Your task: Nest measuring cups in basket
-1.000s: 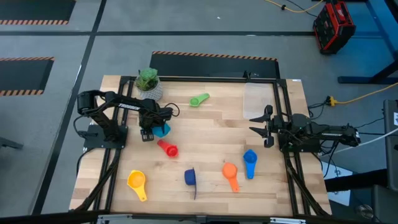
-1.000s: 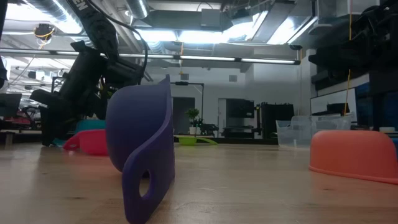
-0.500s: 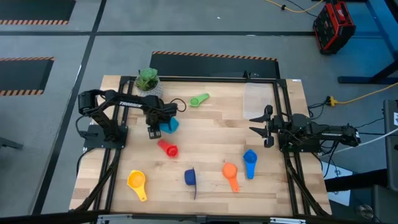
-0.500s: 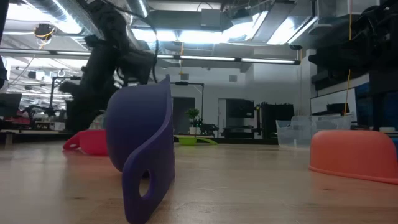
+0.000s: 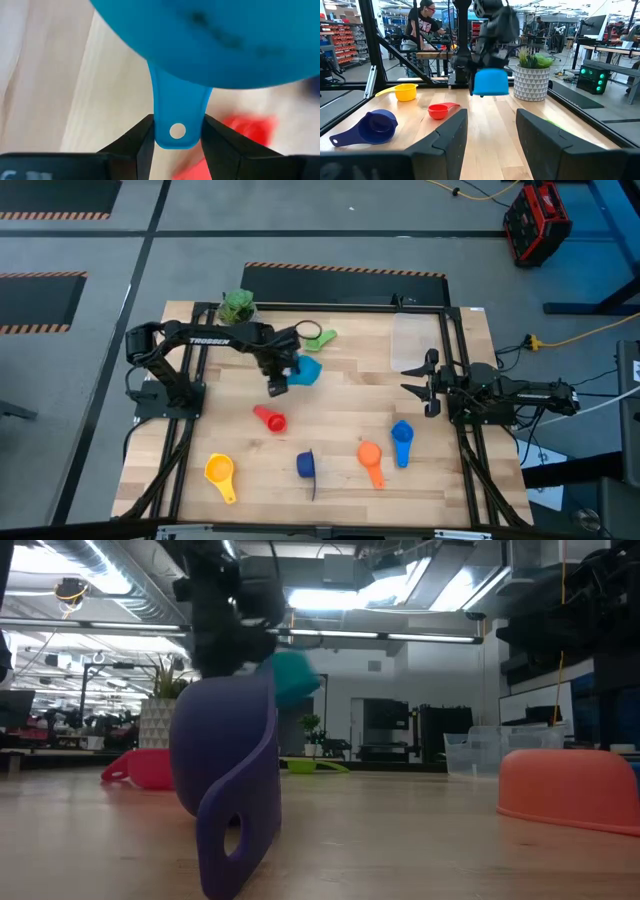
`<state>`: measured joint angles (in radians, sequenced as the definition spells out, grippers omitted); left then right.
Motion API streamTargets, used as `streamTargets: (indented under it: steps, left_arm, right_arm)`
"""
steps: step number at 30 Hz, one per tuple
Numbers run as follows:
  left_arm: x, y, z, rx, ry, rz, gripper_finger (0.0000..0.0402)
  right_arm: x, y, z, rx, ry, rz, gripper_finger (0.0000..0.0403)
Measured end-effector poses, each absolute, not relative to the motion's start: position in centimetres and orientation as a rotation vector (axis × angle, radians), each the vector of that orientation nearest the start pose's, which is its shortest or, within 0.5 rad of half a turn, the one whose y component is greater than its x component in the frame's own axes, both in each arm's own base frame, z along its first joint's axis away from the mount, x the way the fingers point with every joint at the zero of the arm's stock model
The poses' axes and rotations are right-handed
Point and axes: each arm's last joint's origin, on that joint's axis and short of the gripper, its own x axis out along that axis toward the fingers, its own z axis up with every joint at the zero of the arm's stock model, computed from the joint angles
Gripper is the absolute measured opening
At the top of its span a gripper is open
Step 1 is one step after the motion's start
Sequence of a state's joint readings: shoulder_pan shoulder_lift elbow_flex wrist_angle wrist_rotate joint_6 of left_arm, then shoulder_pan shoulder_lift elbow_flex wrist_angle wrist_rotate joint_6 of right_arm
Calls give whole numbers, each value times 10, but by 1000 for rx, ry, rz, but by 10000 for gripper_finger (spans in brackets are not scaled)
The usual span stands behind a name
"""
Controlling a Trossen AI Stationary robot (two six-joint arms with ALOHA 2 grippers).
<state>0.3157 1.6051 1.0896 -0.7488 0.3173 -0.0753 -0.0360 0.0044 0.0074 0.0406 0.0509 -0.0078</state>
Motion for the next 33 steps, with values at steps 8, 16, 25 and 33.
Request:
streamTargets:
  steps: [8, 16, 25, 33]
  left_arm:
    - [318, 89, 229, -567, 857, -73, 141]
    - [335, 84, 246, -622, 654, -201, 141]
    - [342, 72, 253, -623, 599, -250, 141]
    - [344, 64, 253, -613, 605, -264, 141]
  right_arm:
    - [97, -5, 178, -55, -127, -91, 174]
    - [92, -5, 197, -276, -322, -135, 174]
    - [87, -5, 210, -384, -447, -204, 174]
    - [93, -6, 214, -377, -471, -228, 174]
